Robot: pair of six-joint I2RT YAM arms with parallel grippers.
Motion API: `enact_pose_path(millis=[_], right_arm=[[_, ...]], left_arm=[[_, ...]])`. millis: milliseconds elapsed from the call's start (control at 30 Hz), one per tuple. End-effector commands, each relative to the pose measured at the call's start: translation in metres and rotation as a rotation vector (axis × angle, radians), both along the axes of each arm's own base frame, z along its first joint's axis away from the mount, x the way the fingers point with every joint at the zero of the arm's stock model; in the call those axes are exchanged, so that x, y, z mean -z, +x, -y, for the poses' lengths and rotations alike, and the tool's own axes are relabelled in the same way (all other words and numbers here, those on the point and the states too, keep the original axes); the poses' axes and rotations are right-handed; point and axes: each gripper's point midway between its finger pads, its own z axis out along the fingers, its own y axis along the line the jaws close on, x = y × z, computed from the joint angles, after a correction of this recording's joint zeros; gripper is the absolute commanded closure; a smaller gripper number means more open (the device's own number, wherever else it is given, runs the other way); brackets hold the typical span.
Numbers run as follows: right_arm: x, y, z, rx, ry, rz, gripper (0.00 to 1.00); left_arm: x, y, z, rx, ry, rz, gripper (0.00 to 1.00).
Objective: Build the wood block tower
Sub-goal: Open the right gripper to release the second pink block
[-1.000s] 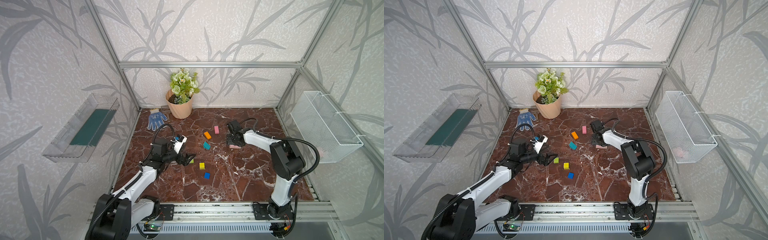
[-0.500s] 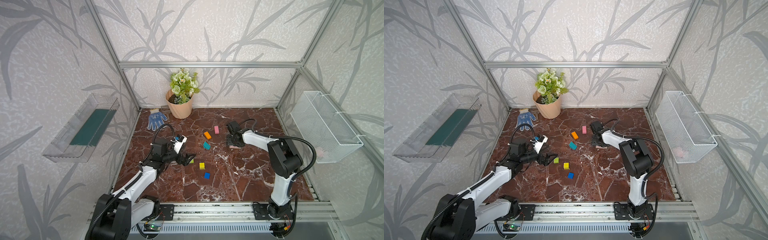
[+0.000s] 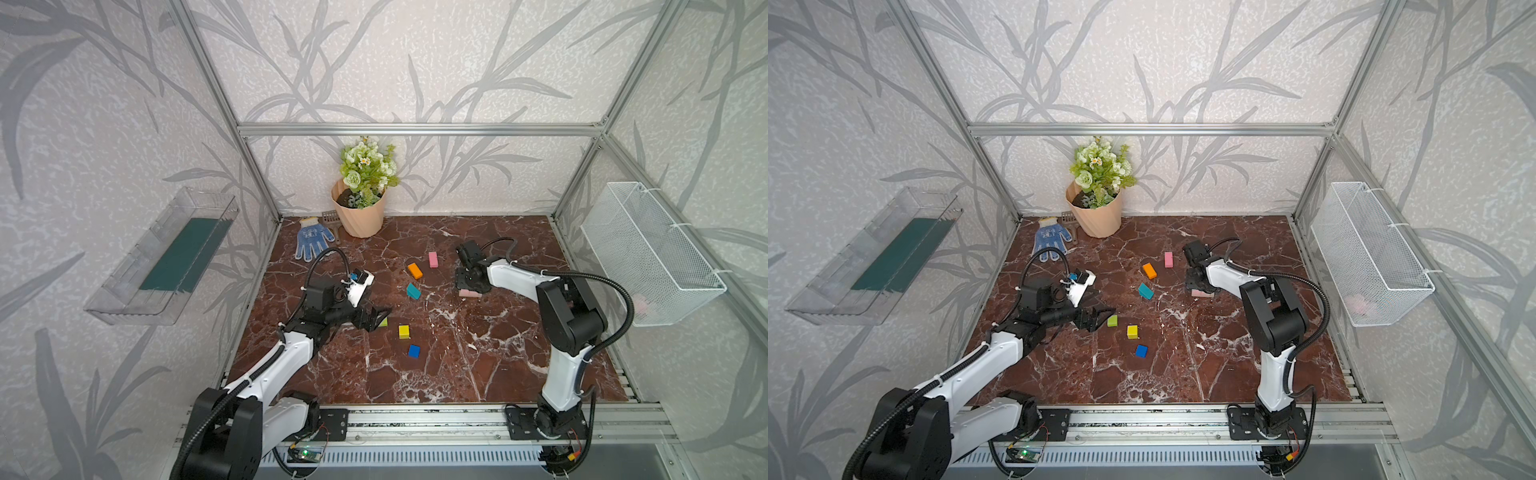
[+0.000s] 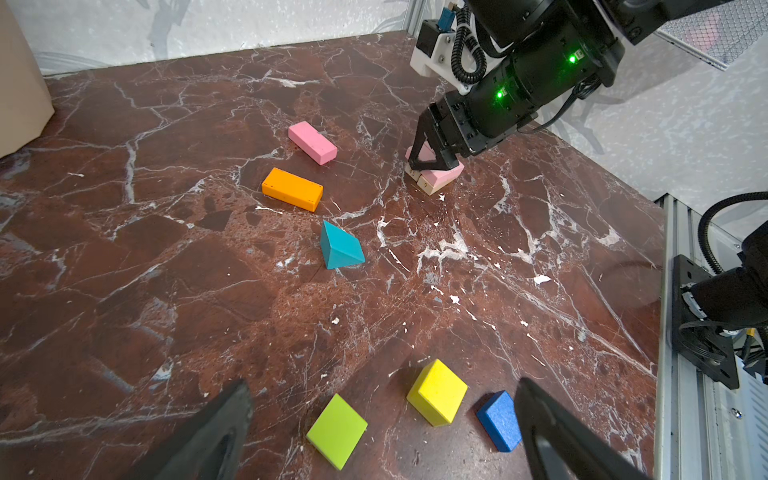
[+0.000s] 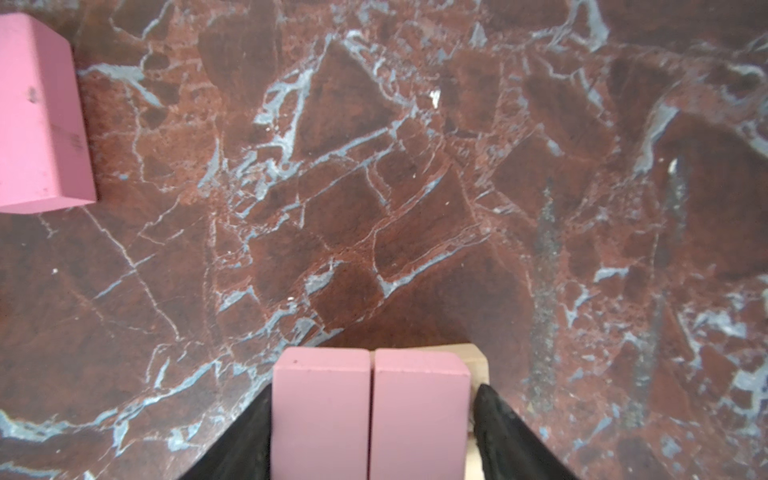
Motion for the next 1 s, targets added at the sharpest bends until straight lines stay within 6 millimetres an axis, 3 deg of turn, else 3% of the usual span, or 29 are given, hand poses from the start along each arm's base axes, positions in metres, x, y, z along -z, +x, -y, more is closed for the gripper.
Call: enact_pose_path(millis=[0, 367, 967], right_arm=[[-0.005, -0.003, 0.004, 0.013, 0.009, 0.006, 0.29], [-0.013, -0.007, 0.004, -0.018, 0.007, 0.009, 0.37], [-0.003, -0.008, 0.007, -0.050, -0.043, -0.030, 0.36]], left_arm=[[-0.010, 0.001, 0.004, 0.037, 0.001, 0.040, 0.01], [-0.011, 0.001, 0.004, 0.037, 0.001, 0.043, 0.01], [-0.011, 0.001, 0.004, 0.036, 0.001, 0.042, 0.01]])
